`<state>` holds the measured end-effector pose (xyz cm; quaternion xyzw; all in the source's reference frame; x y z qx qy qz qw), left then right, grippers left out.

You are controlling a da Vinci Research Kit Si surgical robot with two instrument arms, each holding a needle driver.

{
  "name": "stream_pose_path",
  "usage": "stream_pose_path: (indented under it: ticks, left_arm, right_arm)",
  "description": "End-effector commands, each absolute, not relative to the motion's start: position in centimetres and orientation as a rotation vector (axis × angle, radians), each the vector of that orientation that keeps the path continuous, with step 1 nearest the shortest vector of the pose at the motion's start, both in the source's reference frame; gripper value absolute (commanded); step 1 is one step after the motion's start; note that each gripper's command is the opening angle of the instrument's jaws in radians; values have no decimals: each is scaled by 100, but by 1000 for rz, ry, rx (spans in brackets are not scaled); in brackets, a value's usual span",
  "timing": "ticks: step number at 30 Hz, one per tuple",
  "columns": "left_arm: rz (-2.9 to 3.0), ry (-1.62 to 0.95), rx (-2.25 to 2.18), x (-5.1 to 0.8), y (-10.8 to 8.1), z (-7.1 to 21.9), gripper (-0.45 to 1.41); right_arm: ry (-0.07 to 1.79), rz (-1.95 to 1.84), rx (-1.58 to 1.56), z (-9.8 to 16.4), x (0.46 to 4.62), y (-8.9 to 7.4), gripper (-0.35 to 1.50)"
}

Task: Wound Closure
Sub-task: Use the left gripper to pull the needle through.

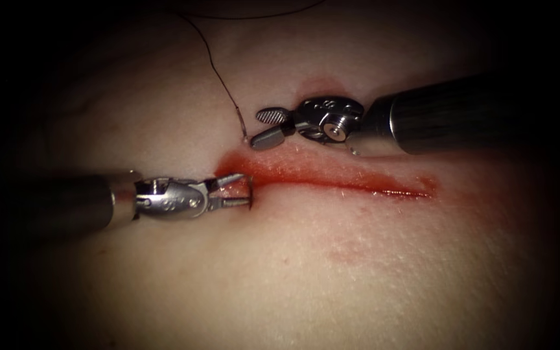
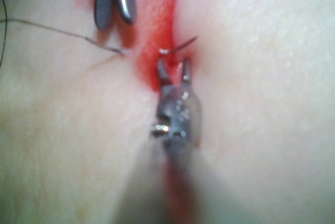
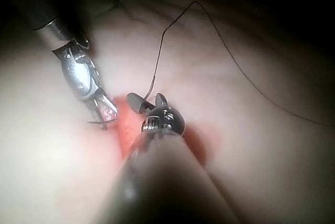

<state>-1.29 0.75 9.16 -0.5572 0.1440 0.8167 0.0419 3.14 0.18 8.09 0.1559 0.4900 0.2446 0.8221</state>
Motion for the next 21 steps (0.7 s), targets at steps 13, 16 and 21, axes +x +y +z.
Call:
stream_pose_path:
  ticks: [13, 16, 21]
  left_arm:
    - [2478, 484, -1734, -123, 57, 902, 10]
    - [2490, 503, -1734, -124, 54, 898, 8]
    - [2517, 543, -1734, -127, 53, 892, 1]
  right_arm:
    - [1044, 518, 334, 815, 318, 15, 140]
    - [1044, 518, 334, 815, 318, 15, 140]
    - [1044, 518, 334, 815, 318, 15, 140]
